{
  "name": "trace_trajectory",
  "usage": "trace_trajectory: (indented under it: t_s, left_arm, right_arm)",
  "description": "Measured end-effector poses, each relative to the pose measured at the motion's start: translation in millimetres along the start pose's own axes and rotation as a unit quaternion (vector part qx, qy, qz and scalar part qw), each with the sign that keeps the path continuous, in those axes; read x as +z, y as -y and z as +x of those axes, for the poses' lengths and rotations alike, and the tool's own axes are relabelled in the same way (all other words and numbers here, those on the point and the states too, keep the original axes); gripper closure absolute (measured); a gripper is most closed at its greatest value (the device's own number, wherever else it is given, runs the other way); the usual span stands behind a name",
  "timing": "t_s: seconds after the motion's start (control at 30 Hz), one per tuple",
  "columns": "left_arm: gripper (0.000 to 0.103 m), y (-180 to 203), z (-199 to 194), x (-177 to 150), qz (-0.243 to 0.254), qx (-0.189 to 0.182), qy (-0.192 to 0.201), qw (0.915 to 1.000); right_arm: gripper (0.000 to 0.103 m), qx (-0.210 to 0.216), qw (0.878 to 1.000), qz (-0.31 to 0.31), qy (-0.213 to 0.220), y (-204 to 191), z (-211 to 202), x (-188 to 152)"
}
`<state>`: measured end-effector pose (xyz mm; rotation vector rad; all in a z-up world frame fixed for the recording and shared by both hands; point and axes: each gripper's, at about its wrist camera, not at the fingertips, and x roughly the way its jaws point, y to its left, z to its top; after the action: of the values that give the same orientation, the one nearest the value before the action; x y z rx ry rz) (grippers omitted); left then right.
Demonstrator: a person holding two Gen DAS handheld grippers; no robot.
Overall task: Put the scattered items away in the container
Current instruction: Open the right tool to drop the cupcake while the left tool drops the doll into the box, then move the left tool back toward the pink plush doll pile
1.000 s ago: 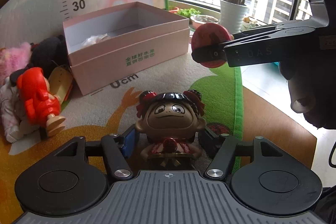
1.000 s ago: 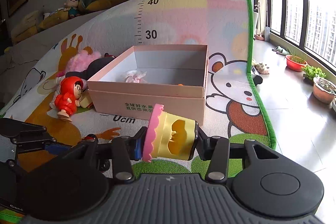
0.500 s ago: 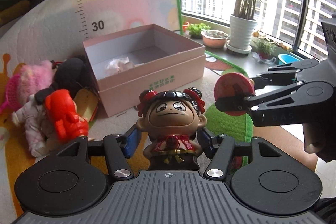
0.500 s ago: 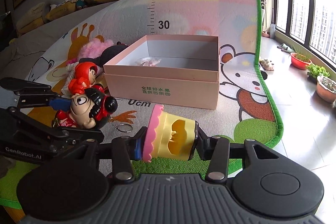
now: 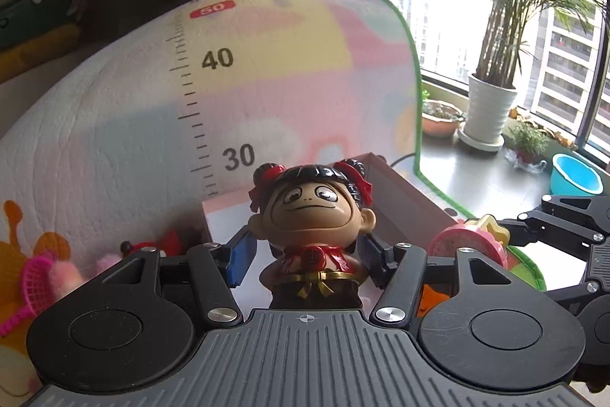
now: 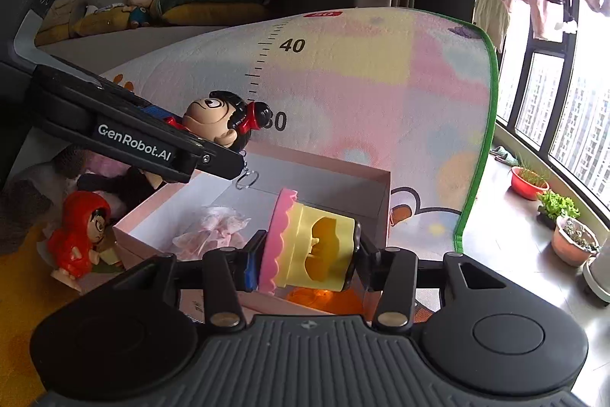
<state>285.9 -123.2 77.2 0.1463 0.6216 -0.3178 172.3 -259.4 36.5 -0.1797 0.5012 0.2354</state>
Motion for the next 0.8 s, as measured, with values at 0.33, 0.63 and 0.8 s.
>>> trace_trajectory:
  t_s: [0.33, 0.63, 0.8]
  left_arm:
    - [0.022, -31.9, -17.2, -9.6, -0.029, -0.012, 0.046, 0.9984]
    - [0.007, -74.3, -109.2, -90.4, -0.018, 0.042, 0.064, 0.9969]
    - [0.006, -81.9, -113.9, -138.7, -0.023, 0.060, 0.024, 0.9977]
  right_arm:
    - [0.039, -0.002, 1.000, 0.013, 0.001, -6.2, 17.1, -2.1]
    - [0.024, 0.047, 0.995, 0.036, 0.077, -42.3, -28.1, 8.2]
    - [0.024, 0.091, 0.993, 0.027, 0.066, -79.6, -35.0, 5.3]
